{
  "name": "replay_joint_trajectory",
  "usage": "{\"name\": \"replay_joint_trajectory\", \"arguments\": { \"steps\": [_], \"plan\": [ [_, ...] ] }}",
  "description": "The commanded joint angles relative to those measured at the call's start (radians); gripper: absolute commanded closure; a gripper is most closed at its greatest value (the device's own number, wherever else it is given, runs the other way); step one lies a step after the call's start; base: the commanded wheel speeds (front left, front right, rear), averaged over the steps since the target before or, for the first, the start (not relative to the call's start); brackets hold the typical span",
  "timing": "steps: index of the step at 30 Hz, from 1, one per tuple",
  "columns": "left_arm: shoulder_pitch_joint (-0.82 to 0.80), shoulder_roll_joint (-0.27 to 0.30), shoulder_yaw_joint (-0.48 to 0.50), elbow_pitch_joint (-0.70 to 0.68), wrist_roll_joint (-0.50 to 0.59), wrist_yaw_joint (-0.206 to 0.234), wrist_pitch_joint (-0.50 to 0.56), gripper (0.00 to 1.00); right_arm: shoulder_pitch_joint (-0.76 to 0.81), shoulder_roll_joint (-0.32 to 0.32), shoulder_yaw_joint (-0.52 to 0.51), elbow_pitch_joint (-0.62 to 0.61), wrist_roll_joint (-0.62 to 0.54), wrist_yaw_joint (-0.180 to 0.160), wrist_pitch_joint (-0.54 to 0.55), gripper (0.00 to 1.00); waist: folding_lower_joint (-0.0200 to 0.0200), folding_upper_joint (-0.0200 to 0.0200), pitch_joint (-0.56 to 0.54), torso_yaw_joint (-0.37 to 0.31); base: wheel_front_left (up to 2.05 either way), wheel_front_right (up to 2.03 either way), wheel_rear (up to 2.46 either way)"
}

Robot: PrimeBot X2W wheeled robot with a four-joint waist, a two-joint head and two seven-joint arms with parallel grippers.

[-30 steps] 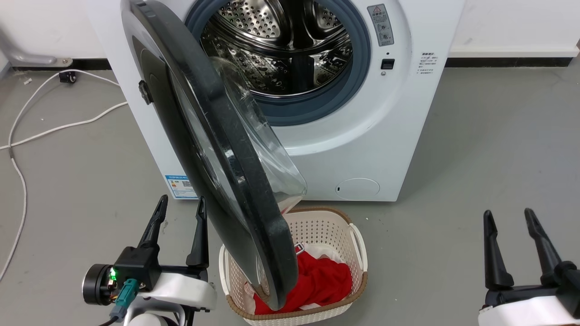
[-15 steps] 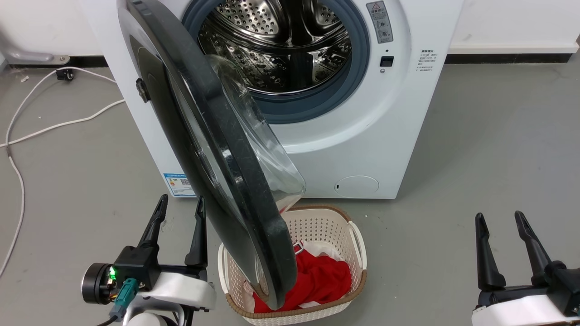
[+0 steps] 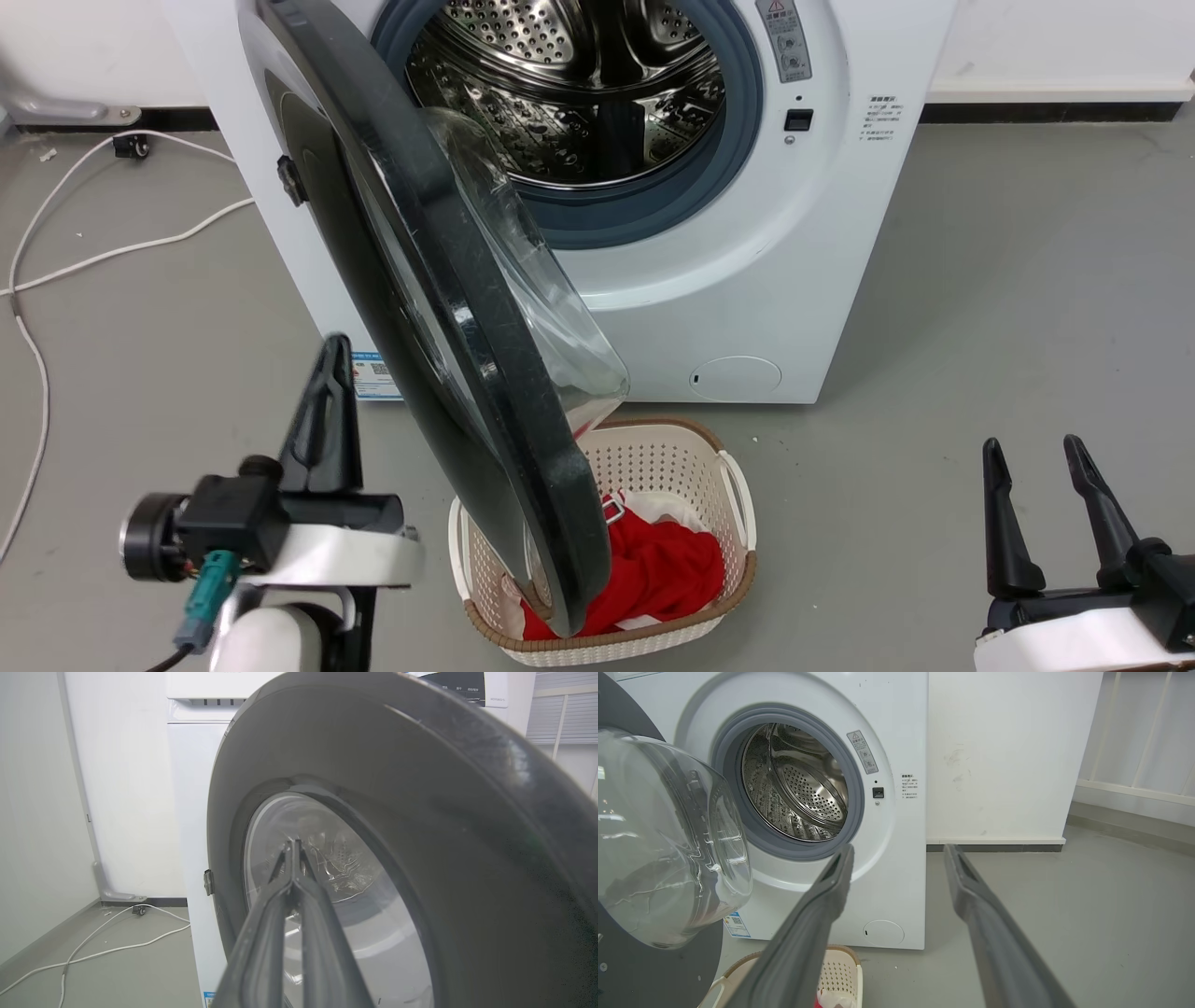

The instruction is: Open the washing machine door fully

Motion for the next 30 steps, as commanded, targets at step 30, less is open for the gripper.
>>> {"name": "replay_joint_trajectory", "arguments": {
  "steps": [30],
  "plan": [
    [-0.112,0.019,-0.348,-0.567,-0.002,-0.059,0.056,1.0,-0.007,0.003,-0.016,0.015,0.019,-0.001,-0.001,0.0,0.0,0.0,0.002,-0.01,0.0,0.0,0.0]
  ]
}}
